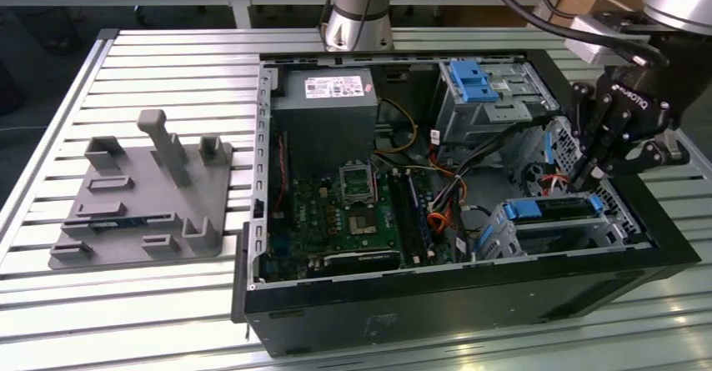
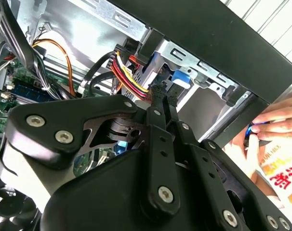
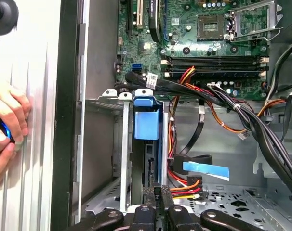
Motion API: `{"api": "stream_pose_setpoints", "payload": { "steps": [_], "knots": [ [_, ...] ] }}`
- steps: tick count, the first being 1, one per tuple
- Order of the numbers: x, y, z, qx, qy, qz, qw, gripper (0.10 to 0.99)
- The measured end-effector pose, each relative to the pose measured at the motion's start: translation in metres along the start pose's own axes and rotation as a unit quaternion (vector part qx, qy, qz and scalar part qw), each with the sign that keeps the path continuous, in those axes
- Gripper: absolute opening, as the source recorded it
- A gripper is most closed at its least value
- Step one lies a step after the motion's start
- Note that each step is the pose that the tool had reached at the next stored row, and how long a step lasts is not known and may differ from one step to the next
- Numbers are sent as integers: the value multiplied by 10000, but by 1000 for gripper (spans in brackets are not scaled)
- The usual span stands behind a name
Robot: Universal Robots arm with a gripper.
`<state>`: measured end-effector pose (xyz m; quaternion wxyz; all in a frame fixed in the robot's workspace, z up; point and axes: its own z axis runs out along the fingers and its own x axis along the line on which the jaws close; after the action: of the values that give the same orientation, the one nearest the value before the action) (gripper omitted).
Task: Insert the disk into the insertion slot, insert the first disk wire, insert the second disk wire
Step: 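Insert the first disk wire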
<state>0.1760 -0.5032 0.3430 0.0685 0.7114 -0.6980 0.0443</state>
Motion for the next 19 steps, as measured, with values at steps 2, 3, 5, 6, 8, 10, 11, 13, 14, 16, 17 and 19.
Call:
{"api": "stream_pose_setpoints", "payload": {
  "steps": [2,3,5,6,8,10,11,13,14,16,17,19],
  "knots": [
    [28,7,5,15,-83,-1,10000,165],
    [41,11,8,21,-120,-1,9999,165],
    [67,20,12,34,-199,-2,9998,165],
    [79,25,14,40,-238,-2,9997,165],
    [105,35,19,52,-308,-3,9995,165],
    [132,45,23,63,-377,-3,9993,165],
    [146,49,25,69,-416,-4,9991,165],
    [175,55,31,78,-490,-5,9988,165],
    [189,54,33,80,-522,-6,9986,165],
    [212,55,36,81,-574,-7,9983,165],
    [217,55,37,81,-582,-7,9983,165],
    [217,56,38,81,-583,-7,9983,165]
  ]
}}
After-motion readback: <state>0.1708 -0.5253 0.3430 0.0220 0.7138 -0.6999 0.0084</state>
